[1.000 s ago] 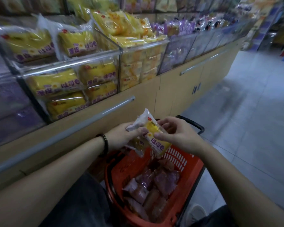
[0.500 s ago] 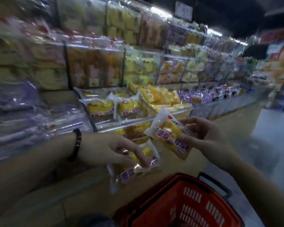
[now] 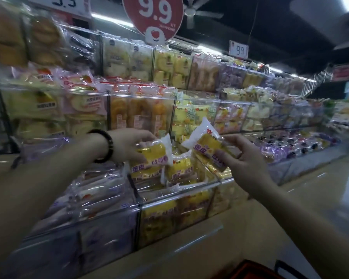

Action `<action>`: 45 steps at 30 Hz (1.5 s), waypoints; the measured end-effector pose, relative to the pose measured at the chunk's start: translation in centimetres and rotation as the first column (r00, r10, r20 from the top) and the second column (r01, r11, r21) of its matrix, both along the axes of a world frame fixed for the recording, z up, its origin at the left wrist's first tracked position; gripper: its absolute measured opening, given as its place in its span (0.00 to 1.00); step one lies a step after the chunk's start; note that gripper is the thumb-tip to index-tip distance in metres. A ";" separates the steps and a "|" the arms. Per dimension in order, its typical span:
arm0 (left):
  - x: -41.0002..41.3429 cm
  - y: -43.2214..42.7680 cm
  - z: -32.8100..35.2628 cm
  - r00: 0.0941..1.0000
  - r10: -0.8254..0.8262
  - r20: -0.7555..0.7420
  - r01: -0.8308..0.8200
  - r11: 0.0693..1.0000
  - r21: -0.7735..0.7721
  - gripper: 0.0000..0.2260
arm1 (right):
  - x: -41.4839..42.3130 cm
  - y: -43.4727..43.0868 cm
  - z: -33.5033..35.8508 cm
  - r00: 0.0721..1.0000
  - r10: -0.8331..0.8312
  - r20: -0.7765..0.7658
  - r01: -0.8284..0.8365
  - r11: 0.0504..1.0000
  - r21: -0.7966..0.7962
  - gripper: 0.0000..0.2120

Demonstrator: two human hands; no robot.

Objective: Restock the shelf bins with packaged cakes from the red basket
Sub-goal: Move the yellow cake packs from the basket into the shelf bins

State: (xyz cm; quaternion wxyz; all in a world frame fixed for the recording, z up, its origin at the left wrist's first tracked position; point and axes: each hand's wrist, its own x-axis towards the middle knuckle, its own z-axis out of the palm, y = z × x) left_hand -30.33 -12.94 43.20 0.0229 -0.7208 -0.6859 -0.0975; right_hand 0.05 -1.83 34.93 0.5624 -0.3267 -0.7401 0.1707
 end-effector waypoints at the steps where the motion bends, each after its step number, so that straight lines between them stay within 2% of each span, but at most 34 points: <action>1: 0.6 0.2 -0.1 1.000 0.019 -0.009 -0.019 0.999 -0.034 0.29 | -0.3 0.3 -0.4 1.000 0.015 0.027 -0.015 1.000 -0.002 0.16; 3: 1.5 1.1 -0.9 0.999 0.017 -0.038 -0.019 0.998 -0.059 0.27 | -0.8 1.2 -1.4 0.994 0.011 0.113 -0.010 1.000 -0.007 0.17; 5: 2.0 2.0 -1.6 0.998 -0.021 -0.066 0.017 0.998 -0.058 0.25 | -1.3 2.0 -2.0 0.988 0.008 0.152 -0.006 1.000 -0.014 0.14; 8: 2.4 3.4 -1.9 0.992 -0.035 -0.121 0.029 0.998 -0.048 0.25 | -2.0 2.4 -2.3 0.994 0.047 0.096 -0.046 0.999 -0.016 0.11; 12: 2.8 3.9 -2.3 0.989 -0.062 -0.131 0.053 0.996 -0.074 0.27 | -2.4 3.1 -2.4 0.995 -0.052 0.081 0.051 0.999 0.012 0.11; 15: 2.2 3.3 -2.6 0.976 0.000 -0.216 -0.030 0.990 -0.135 0.29 | -2.6 3.5 -2.1 0.995 -0.085 0.054 0.084 0.996 0.028 0.11; 17: 1.9 2.9 -2.7 0.947 0.055 -0.317 -0.105 0.984 -0.143 0.27 | -2.5 3.3 -1.7 0.988 -0.093 0.121 0.085 0.994 0.064 0.13; 19: 2.2 2.9 -2.6 0.929 0.099 -0.358 -0.155 0.979 -0.133 0.27 | -2.3 3.1 -1.6 0.978 -0.052 0.201 0.035 0.996 0.084 0.13; 22: 3.4 3.4 -2.3 0.912 0.147 -0.382 -0.212 0.968 -0.132 0.27 | -2.1 3.0 -1.3 0.956 0.100 0.276 -0.121 0.991 0.060 0.14; 24: 4.2 3.7 -2.1 0.903 0.141 -0.406 -0.217 0.965 -0.146 0.25 | -2.4 2.7 -1.1 0.920 0.143 0.364 -0.161 0.987 0.020 0.15; 26: 4.8 3.3 -1.9 0.897 0.178 -0.405 -0.248 0.960 -0.128 0.25 | -3.4 2.2 -0.9 0.837 0.117 0.534 -0.117 0.993 -0.035 0.16; 29: 4.5 2.9 -2.7 0.877 0.172 -0.448 -0.245 0.963 -0.111 0.26 | -5.3 1.7 -0.4 0.692 -0.090 0.716 0.091 0.995 0.037 0.18; 31: 4.4 2.9 -3.1 0.874 0.165 -0.456 -0.239 0.965 -0.108 0.25 | -6.2 1.5 0.1 0.609 -0.296 0.736 0.247 0.952 0.180 0.21; 32: 4.4 2.8 -3.2 0.874 0.166 -0.456 -0.238 0.966 -0.104 0.25 | -6.6 1.3 0.2 0.603 -0.333 0.724 0.288 0.938 0.192 0.23; 36: 4.7 1.5 -3.1 0.909 0.224 -0.352 -0.241 0.971 -0.005 0.32 | -7.0 -0.3 -0.2 0.737 -0.184 0.651 0.245 0.969 -0.004 0.31; 38: 5.7 0.6 -3.3 0.951 0.199 -0.236 -0.174 0.977 0.121 0.27 | -6.0 -1.0 -0.7 0.781 -0.187 0.596 0.217 0.976 0.021 0.28; 41: 9.0 -1.1 -4.3 0.999 -0.046 0.003 0.044 0.971 0.234 0.11 | -3.5 -2.4 -1.9 0.889 -0.213 0.405 0.182 0.977 0.114 0.13; 43: 11.8 -2.1 -5.6 0.974 -0.185 0.131 0.160 0.971 0.180 0.07 | -1.3 -3.9 -3.3 0.937 -0.181 0.298 0.164 0.983 0.081 0.05; 45: 14.3 -2.1 -7.6 0.946 -0.240 0.219 0.244 0.970 0.010 0.06 | 1.0 -4.7 -5.2 0.955 -0.153 0.256 0.157 0.988 0.006 0.02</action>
